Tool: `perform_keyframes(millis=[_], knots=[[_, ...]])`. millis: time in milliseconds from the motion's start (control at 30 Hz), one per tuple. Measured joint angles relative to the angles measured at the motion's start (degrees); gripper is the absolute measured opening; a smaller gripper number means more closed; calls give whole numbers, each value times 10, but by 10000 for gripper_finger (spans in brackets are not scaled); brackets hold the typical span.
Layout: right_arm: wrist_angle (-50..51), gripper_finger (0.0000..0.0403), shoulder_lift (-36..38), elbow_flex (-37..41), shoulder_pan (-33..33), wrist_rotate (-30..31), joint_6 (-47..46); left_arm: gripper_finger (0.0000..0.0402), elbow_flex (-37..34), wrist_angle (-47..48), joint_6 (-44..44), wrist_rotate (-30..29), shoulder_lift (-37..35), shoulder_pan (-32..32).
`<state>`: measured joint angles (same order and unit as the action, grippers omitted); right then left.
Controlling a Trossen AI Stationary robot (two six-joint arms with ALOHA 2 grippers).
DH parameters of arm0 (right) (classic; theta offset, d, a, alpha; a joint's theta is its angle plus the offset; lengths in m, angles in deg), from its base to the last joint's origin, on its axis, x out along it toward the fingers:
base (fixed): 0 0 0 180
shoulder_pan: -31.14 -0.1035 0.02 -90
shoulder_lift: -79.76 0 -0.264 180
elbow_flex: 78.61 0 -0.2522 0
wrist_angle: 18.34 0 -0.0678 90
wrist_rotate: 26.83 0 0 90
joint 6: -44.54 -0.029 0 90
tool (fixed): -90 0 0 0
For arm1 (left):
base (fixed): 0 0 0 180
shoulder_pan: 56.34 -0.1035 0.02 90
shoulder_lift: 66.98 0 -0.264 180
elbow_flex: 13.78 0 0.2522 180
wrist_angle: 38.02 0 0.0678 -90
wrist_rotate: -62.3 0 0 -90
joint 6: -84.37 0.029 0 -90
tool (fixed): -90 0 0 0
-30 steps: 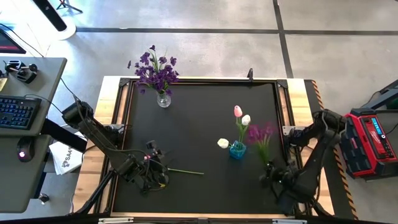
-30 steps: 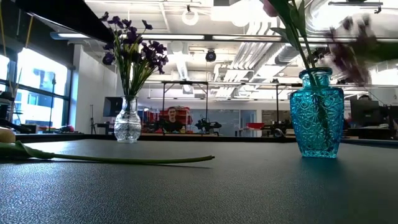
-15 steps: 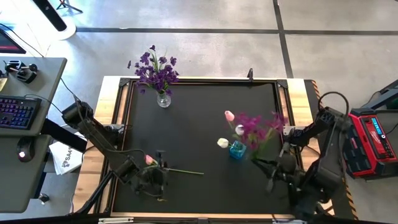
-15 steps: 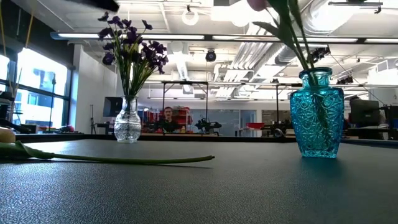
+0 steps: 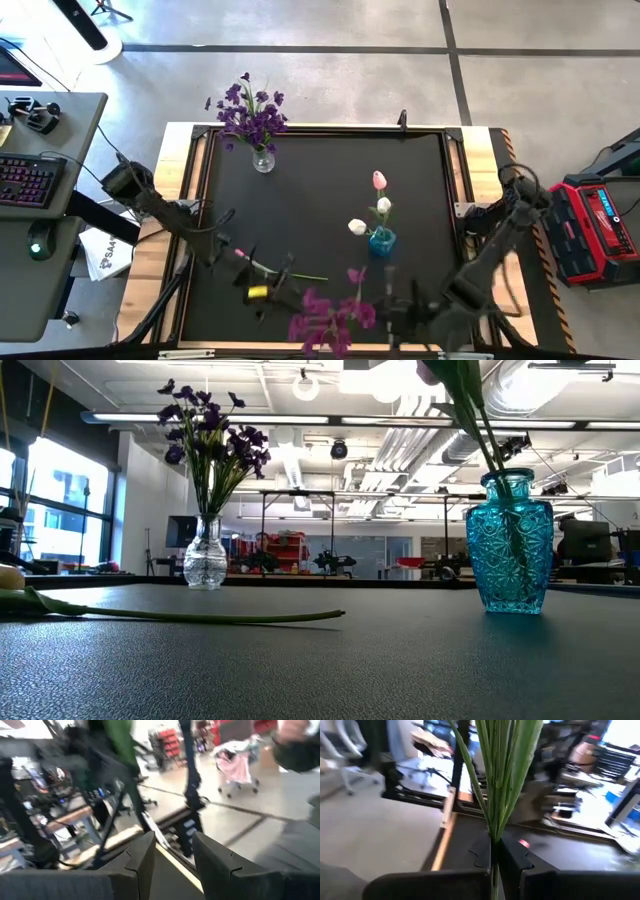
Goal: Sort flowers into vase by color
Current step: Put the purple flowers into the transparent white vase
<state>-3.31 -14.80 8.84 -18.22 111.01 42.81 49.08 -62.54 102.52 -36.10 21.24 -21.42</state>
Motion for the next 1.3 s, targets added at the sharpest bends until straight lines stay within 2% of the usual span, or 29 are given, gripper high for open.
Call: perform_keyframes(millis=[133, 233, 333, 533, 767, 1000, 1300], knots=[[-165, 0, -1, 92, 37, -69, 26, 119, 0, -20, 0, 33, 0, -35], [-233, 0, -1, 134, 65, -107, 27, 134, 0, -19, -6, 63, 0, -57], [-246, 0, -1, 149, 88, -146, 14, 162, 5, -18, -25, 67, 0, -73], [-247, 0, -1, 149, 113, -162, 15, 217, 19, -22, -57, 68, 7, -88], [-244, 0, -1, 149, 125, -162, 14, 227, 43, -57, -69, 78, 55, -99], [-224, 0, -1, 149, 126, -166, 2, 210, 78, -55, -61, 83, 84, -101], [-216, 0, -1, 149, 121, -166, 1, 121, 83, -49, -60, 98, 85, -102]])
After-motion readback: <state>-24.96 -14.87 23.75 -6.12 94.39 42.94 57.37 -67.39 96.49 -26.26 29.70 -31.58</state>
